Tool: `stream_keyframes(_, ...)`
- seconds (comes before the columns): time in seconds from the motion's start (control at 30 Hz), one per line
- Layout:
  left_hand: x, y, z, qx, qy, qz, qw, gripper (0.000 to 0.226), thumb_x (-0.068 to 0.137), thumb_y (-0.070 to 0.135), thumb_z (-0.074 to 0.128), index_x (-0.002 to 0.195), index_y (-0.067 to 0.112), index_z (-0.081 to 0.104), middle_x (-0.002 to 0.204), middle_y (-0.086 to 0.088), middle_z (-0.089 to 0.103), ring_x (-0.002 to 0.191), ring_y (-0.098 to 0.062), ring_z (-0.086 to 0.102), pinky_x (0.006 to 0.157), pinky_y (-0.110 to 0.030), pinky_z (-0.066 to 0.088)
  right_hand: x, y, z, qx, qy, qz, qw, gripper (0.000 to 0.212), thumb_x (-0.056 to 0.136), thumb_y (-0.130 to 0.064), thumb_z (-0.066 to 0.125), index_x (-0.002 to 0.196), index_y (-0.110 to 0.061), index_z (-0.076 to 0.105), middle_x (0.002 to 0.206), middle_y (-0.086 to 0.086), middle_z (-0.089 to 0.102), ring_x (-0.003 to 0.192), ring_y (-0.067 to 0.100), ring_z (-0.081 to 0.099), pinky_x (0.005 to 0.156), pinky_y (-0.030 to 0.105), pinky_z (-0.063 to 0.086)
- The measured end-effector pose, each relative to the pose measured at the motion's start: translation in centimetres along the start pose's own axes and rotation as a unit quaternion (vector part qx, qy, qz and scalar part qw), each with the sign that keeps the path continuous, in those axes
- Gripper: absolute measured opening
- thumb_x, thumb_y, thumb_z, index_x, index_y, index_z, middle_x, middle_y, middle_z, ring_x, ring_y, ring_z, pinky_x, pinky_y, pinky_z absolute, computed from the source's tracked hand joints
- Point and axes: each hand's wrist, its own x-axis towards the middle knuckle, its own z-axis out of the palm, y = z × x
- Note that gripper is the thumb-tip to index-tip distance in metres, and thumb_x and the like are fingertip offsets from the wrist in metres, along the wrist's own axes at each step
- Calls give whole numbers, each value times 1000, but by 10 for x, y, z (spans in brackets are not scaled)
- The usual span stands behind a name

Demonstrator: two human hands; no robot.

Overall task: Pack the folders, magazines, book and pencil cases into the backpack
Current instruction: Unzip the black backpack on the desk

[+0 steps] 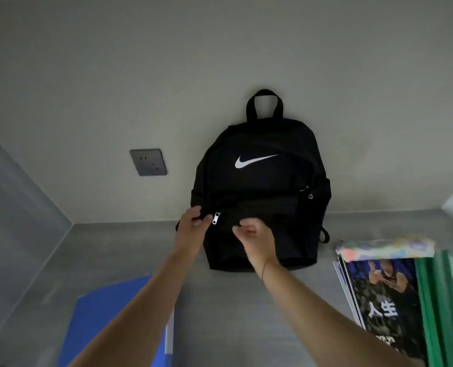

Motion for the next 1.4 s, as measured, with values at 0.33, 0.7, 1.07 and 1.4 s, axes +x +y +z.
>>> stream_keyframes(0.33,64,-48,16,-8,34,-2,999,32,85,22,65,102,-4,59,99,-20,66,94,-31,64,76,-36,52,53,38,88,-69,127,46,988,28,81,-34,69,104,-19,65,81,-4,66,73,10,62,61,18,47)
stream_keyframes(0.7,88,-55,26,-13,60,-42,997,15,90,23,59,91,12,50,74,5,56,68,-9,53,53,-20,38,73,37,111,-204,174,47,962,24,80,-46,65,86,-23,67,89,-3,70,79,18,65,65,30,52)
stream_keyframes(1.07,87,-60,21,4,88,-12,996,22,89,18,61,72,13,47,67,-1,54,65,-18,51,55,-28,41,66,46,92,-370,140,-76,915,38,101,-30,31,97,-9,63,99,6,66,81,25,66,60,29,46)
stream_keyframes(1.4,73,-47,22,95,188,15,977,25,87,17,63,104,4,52,103,-12,56,95,-32,57,80,-37,45,64,53,-14,-294,125,-43,947,32,98,-34,37,82,-20,61,74,-6,61,74,23,62,64,31,46)
